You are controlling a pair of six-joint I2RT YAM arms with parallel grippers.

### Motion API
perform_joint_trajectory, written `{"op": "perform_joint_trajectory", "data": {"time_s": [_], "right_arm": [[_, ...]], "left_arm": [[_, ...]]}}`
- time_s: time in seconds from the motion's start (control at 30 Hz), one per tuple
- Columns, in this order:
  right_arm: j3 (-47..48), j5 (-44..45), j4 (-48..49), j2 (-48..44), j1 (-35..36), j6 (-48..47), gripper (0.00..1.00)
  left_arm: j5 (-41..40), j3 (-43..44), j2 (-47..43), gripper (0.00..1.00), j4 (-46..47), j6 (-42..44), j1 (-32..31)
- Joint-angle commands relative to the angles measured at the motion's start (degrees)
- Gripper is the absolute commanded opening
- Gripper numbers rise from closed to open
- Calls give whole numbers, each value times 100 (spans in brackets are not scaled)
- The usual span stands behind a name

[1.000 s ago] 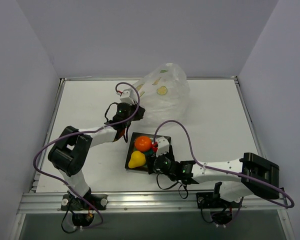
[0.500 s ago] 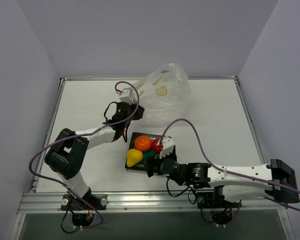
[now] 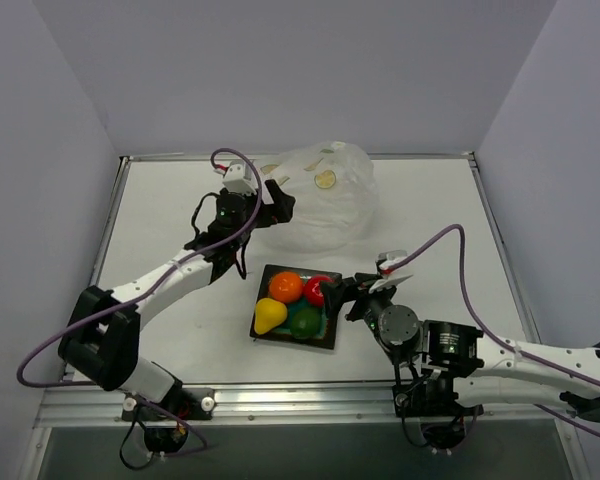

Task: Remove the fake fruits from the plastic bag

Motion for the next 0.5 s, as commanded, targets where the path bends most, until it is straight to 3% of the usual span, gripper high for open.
{"op": "perform_joint_trajectory", "data": {"time_s": [0.0, 0.1, 0.27, 0.37, 0.4, 0.47], "right_arm": [[392, 892, 5, -254, -66, -424, 78], [620, 1295, 14, -394, -83, -696, 78], [989, 1841, -127, -798, -92, -943, 78], [1077, 2114, -136, -1194, -83, -1180, 87], [1138, 2167, -170, -1273, -92, -1251, 99], [1235, 2299, -450, -1449, -92, -1269, 100]], "left_arm": [[-162, 270, -799, 94, -363, -70, -83], [-241, 253, -1369, 94, -636, -167, -267], [-514, 463, -2416, 94, -1856, 148, -487], [-1048, 928, -3346, 94, -3340, 596, -523], [-1215, 1042, -3541, 94, -3683, 754, -531], [-1707, 1218, -4085, 94, -4536, 1212, -532]]}}
